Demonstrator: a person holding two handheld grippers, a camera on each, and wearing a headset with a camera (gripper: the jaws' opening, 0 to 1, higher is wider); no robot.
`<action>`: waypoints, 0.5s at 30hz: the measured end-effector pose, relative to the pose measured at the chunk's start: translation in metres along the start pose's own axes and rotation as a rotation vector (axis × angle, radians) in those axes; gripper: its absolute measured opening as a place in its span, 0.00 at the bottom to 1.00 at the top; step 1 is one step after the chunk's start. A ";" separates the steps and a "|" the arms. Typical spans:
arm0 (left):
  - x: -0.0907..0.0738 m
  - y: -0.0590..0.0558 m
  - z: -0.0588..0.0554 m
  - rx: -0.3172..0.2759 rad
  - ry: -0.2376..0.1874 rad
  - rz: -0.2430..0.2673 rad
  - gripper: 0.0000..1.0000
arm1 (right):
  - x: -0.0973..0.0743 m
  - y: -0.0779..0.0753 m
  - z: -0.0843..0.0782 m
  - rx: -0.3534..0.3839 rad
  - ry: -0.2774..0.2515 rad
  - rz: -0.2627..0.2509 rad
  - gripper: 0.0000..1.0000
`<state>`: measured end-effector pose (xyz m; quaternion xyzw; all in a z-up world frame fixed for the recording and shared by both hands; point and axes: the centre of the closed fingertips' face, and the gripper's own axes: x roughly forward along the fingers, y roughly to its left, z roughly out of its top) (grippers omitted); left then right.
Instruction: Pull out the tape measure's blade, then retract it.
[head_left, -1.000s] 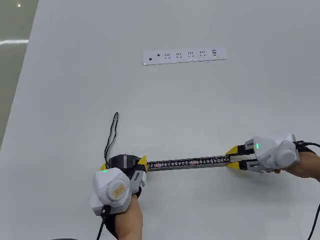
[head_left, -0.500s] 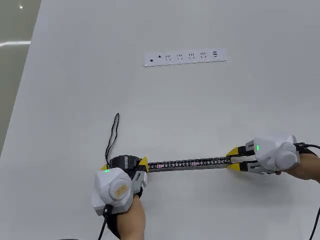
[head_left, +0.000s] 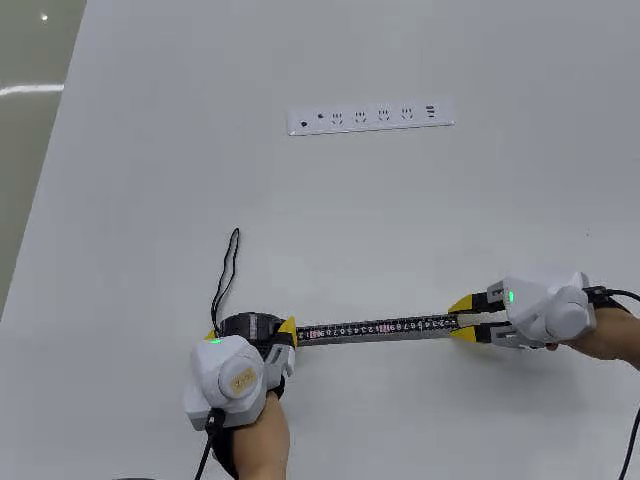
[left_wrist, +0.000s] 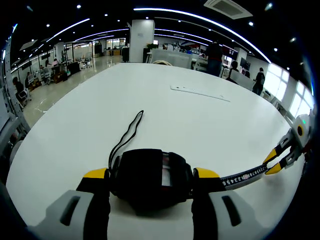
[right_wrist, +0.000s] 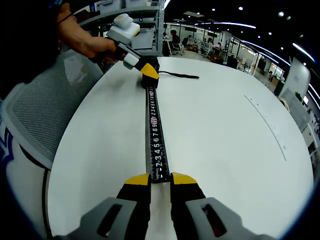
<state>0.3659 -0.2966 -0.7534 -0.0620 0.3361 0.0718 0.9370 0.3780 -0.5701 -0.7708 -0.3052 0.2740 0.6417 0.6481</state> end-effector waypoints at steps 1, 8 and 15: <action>0.000 0.000 0.000 0.000 -0.002 -0.001 0.63 | 0.000 0.000 0.001 -0.001 0.000 0.000 0.13; 0.000 0.000 0.000 0.000 -0.004 -0.002 0.63 | 0.004 0.001 0.002 -0.004 -0.001 0.002 0.13; 0.000 0.000 0.000 -0.004 0.001 -0.004 0.63 | 0.005 0.002 0.006 -0.006 -0.003 0.004 0.13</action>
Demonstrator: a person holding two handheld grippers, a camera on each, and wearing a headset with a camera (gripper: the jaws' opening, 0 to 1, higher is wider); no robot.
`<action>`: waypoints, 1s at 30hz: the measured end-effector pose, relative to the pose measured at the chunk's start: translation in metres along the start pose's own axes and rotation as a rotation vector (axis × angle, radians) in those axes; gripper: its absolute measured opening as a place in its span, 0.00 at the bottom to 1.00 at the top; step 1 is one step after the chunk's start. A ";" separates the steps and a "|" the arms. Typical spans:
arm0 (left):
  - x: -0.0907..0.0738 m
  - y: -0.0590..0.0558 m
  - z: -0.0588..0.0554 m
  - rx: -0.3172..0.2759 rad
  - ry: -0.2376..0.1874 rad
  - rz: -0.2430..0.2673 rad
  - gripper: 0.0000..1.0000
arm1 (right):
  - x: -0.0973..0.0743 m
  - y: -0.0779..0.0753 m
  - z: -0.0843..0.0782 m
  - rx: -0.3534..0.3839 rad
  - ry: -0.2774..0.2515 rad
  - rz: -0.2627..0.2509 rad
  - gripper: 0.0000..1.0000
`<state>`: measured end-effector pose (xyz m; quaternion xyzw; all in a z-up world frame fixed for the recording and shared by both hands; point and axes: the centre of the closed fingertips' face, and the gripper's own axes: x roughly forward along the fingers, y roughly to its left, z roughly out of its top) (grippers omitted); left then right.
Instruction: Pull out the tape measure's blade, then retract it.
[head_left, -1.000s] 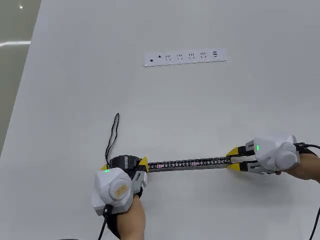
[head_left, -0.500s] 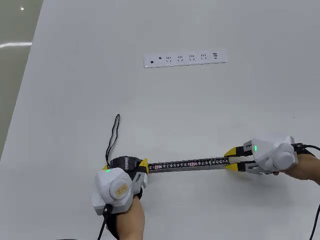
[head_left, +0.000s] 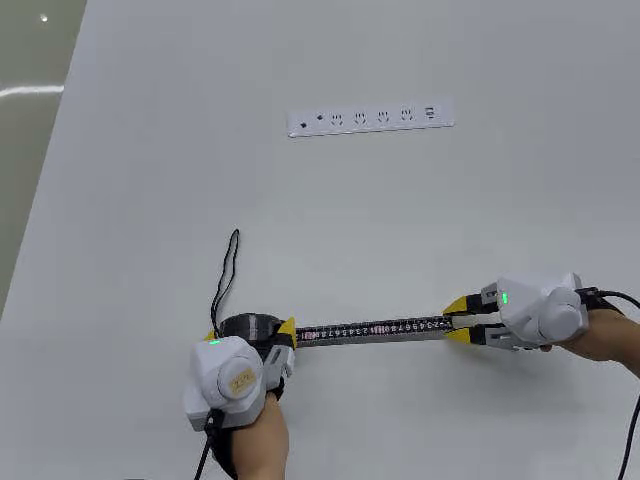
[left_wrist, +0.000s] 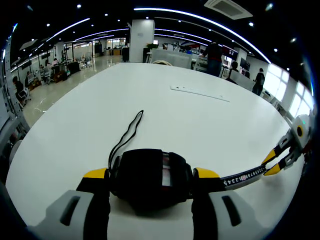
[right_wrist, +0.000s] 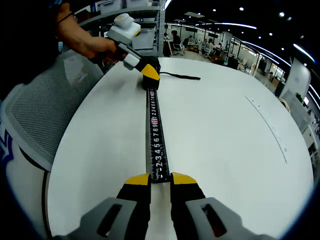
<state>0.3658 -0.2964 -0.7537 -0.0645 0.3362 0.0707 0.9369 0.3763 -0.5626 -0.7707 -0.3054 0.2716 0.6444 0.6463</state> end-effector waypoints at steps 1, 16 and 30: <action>0.000 0.000 0.000 -0.001 0.001 0.000 0.63 | 0.000 0.000 0.000 0.000 -0.001 0.000 0.13; 0.001 0.000 -0.001 -0.008 0.003 -0.003 0.63 | 0.005 0.000 0.003 0.003 -0.005 0.001 0.13; 0.000 0.000 -0.001 -0.011 0.003 -0.011 0.63 | 0.009 0.002 0.006 0.002 -0.009 0.006 0.13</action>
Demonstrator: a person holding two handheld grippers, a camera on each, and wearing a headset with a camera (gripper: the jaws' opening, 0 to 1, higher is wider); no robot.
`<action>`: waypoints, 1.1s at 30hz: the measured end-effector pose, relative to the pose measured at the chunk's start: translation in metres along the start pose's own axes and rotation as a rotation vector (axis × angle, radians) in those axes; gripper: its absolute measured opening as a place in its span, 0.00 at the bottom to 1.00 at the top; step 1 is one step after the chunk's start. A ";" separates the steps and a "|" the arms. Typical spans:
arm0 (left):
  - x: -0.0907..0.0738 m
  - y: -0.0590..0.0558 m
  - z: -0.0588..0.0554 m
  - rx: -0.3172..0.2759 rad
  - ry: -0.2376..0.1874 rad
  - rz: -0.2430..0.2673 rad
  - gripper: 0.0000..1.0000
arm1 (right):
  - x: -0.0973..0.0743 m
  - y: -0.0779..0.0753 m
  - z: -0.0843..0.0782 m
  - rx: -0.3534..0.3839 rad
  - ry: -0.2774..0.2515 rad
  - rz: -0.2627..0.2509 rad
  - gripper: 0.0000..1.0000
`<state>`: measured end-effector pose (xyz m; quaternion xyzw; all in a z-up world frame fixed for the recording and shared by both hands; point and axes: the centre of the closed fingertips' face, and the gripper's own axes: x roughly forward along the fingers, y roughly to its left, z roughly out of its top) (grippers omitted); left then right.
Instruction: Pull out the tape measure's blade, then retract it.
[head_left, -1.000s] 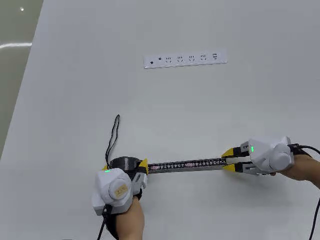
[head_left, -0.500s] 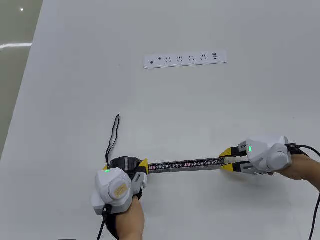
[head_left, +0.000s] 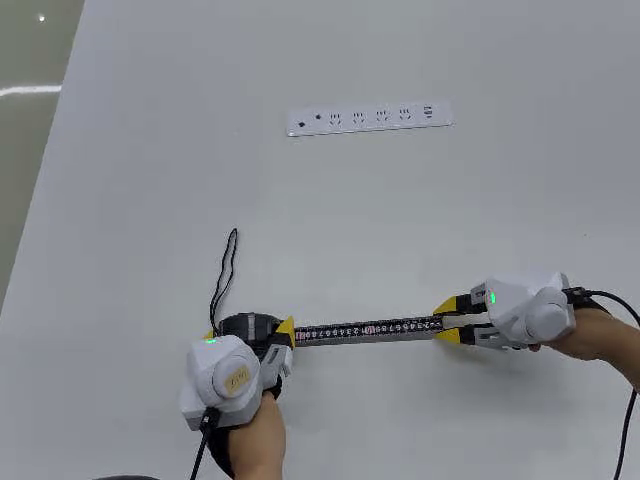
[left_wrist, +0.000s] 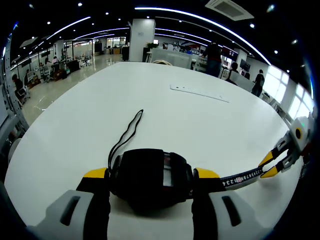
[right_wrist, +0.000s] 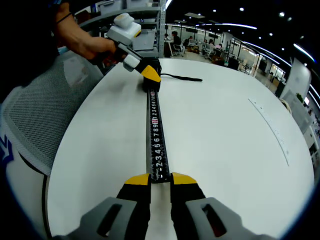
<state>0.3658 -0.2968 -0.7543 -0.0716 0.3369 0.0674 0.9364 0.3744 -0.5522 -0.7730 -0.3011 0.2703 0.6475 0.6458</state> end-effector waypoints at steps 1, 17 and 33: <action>0.000 0.000 0.000 0.000 -0.001 0.000 0.63 | 0.000 0.000 0.001 0.000 0.000 0.001 0.13; 0.000 0.000 0.000 -0.001 0.002 -0.007 0.63 | 0.005 0.001 0.006 -0.004 -0.005 0.005 0.13; 0.000 0.000 0.000 0.005 0.001 -0.004 0.63 | 0.010 0.000 0.015 -0.011 -0.016 0.007 0.13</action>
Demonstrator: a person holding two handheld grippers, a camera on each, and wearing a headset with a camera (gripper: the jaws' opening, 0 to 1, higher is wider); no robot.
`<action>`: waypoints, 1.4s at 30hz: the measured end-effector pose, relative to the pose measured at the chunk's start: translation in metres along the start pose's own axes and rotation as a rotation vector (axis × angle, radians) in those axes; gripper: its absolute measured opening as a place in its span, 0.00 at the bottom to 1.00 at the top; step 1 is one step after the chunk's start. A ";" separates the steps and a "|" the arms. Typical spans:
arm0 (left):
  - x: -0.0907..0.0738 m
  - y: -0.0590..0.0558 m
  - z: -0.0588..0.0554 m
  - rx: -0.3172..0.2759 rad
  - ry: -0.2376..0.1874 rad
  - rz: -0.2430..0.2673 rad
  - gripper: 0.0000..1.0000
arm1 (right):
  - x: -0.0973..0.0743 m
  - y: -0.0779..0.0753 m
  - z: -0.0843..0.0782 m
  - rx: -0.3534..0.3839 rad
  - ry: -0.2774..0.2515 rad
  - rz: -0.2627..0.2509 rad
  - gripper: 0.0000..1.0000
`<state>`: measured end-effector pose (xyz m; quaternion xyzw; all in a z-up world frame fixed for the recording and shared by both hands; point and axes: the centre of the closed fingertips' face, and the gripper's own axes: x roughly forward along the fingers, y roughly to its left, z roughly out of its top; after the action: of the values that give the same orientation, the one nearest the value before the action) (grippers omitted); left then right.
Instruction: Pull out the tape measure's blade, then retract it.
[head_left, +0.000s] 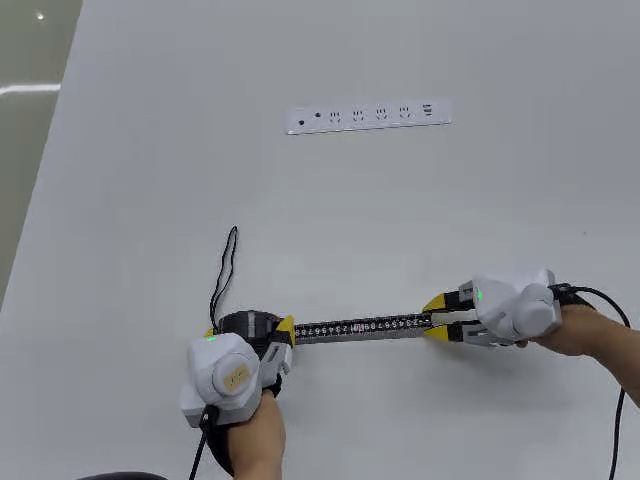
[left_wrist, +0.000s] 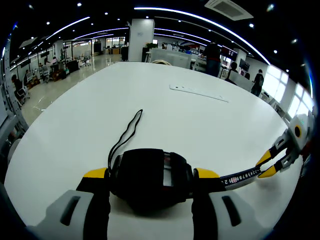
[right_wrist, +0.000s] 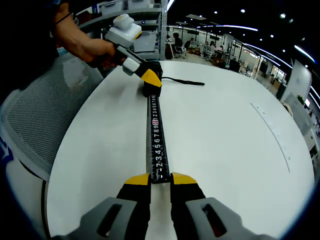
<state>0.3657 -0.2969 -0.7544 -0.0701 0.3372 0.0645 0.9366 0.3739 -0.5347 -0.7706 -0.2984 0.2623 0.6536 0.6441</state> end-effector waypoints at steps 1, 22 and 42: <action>0.000 0.000 0.000 0.000 -0.001 0.000 0.64 | 0.000 0.000 0.000 0.000 0.000 0.000 0.13; 0.000 0.000 0.000 0.009 0.009 0.009 0.64 | 0.005 0.000 0.008 -0.007 -0.005 0.008 0.13; 0.000 0.000 0.000 0.007 -0.003 -0.004 0.64 | 0.012 0.001 0.015 -0.004 -0.014 0.010 0.13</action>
<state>0.3660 -0.2973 -0.7544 -0.0675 0.3358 0.0616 0.9375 0.3718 -0.5156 -0.7690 -0.2939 0.2578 0.6594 0.6421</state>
